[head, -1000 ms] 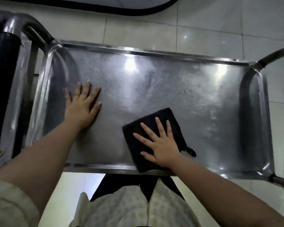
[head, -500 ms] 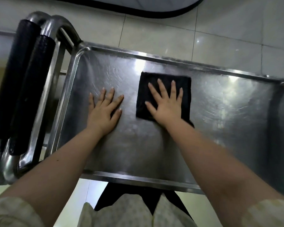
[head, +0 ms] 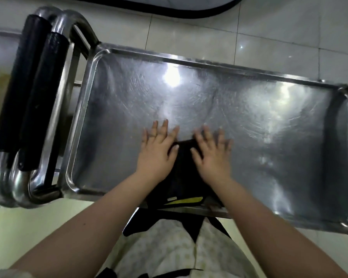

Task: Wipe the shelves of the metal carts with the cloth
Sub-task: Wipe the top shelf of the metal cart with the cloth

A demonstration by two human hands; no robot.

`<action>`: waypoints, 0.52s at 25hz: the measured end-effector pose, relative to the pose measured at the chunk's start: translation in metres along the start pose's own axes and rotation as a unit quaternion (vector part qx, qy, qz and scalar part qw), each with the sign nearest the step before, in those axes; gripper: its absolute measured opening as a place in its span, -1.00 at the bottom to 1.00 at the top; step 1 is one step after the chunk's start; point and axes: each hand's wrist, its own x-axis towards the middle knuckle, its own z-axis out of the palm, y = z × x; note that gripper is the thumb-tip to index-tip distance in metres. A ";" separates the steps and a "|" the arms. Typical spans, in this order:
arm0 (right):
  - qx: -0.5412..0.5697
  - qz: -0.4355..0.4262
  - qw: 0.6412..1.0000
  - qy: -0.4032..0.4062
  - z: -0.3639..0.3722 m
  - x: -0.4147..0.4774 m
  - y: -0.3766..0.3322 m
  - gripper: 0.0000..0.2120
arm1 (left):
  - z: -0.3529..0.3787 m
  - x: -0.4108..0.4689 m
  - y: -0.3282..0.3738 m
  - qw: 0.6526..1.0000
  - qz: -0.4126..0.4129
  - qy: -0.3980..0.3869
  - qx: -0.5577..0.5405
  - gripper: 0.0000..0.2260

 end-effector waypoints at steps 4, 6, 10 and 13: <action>0.079 0.017 0.996 -0.038 -0.028 0.064 0.016 -0.42 | 0.046 -0.045 0.040 0.992 -0.004 -0.026 0.127 -0.39; 0.108 -0.015 0.993 -0.035 -0.027 0.085 0.006 -0.46 | 0.050 -0.044 0.034 0.990 -0.020 -0.024 0.136 -0.36; -0.012 -0.044 0.999 -0.008 -0.003 0.080 0.008 -0.43 | 0.006 0.028 -0.036 0.986 -0.024 -0.005 0.163 -0.35; -0.044 -0.057 0.997 -0.004 0.004 0.082 0.007 -0.40 | -0.032 0.096 -0.085 0.980 -0.042 -0.016 0.192 -0.36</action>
